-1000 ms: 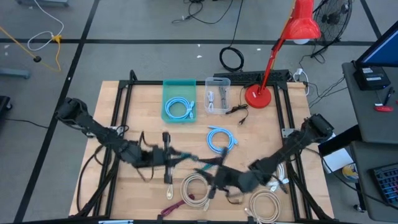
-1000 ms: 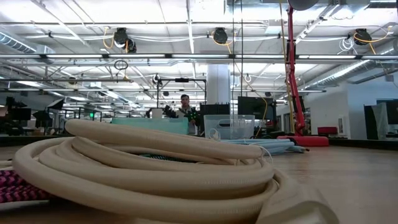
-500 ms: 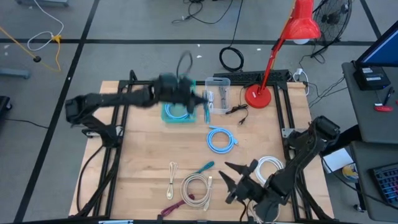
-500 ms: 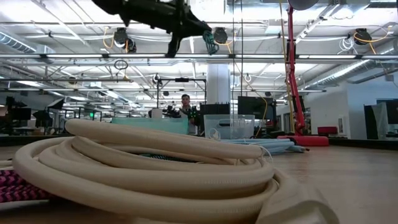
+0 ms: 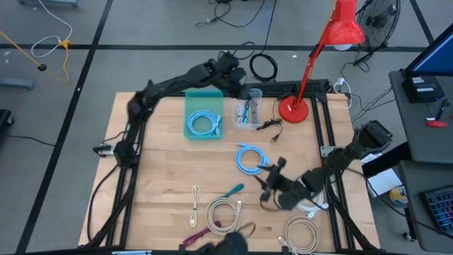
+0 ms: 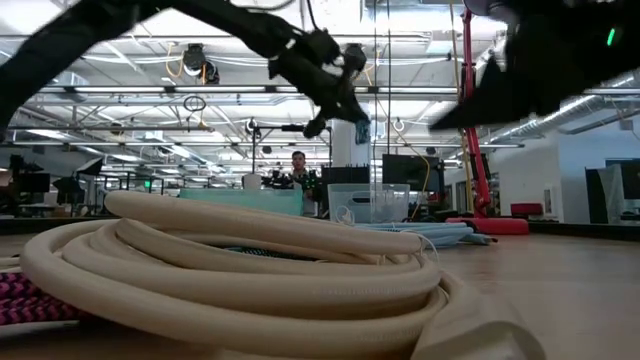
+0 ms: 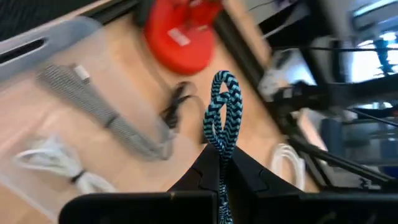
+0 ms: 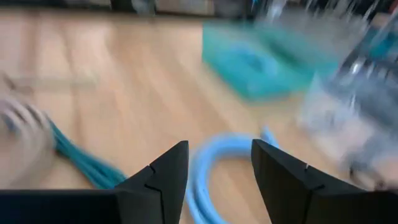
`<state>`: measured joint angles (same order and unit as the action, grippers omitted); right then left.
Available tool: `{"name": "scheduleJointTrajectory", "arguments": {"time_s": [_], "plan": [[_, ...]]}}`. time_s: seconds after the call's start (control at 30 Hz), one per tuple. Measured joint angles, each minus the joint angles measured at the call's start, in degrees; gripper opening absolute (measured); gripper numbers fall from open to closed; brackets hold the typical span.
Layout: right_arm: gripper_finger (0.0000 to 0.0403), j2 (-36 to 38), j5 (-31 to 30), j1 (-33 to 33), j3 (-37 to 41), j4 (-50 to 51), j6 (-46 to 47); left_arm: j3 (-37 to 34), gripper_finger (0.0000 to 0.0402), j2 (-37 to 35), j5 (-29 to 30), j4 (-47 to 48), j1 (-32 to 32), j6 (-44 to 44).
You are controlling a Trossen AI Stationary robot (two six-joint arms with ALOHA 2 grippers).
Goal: Pick and place items into bin
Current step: Put the bottom black blue charger cable into the transparent bin
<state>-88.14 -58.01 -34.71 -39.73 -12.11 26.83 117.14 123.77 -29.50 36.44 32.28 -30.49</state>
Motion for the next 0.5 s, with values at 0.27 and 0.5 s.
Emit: {"name": "scheduleJointTrajectory", "arguments": {"time_s": [0.27, 0.5], "plan": [[0.0166, 0.5, 7.0, 4.7, 6.0, -0.5, 2.7, 8.4, 0.0005, 10.0, 0.9, 4.5, 6.2, -2.5], [0.0166, 0.6, 7.0, 5.1, 6.0, -5.5, -1.5, 8.4, 0.0005, 13.7, 1.1, 4.4, 6.5, -2.6]]}}
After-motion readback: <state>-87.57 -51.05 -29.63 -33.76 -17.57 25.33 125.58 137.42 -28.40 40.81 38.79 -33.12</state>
